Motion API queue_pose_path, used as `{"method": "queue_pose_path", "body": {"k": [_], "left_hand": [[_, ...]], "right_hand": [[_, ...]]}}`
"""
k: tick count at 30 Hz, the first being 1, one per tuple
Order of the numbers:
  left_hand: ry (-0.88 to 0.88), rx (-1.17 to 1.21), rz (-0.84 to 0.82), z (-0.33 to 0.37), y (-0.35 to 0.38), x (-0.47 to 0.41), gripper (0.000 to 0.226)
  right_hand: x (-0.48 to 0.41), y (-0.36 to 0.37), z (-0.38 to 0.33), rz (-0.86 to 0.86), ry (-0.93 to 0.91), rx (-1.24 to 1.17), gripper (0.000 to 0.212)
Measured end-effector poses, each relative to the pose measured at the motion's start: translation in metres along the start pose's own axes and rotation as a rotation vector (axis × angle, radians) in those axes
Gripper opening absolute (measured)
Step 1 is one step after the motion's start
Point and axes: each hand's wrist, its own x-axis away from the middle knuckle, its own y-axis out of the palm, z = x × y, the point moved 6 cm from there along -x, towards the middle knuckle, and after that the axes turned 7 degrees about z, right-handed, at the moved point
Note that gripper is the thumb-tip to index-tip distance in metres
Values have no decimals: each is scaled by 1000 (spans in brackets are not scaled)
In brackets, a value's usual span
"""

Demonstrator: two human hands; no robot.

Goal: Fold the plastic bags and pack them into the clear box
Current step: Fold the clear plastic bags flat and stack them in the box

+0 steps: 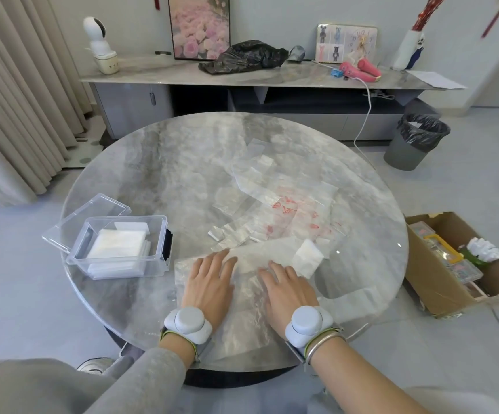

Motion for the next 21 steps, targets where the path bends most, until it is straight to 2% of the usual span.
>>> {"method": "queue_pose_path", "body": {"k": [4, 7, 13, 15, 17, 21], "left_hand": [[58, 71, -74, 6, 12, 13, 43], [71, 86, -125, 5, 17, 17, 48], [89, 82, -120, 2, 19, 18, 47], [88, 91, -114, 0, 20, 17, 47], [94, 85, -113, -3, 21, 17, 48], [94, 98, -117, -7, 22, 15, 47]], "right_hand": [[2, 12, 6, -35, -10, -34, 54], [0, 17, 20, -33, 23, -48, 54], [-12, 8, 87, 22, 353, -61, 60], [-12, 2, 93, 52, 410, -52, 61], [-12, -3, 80, 92, 315, -56, 60], [-3, -5, 18, 55, -142, -202, 54]]}}
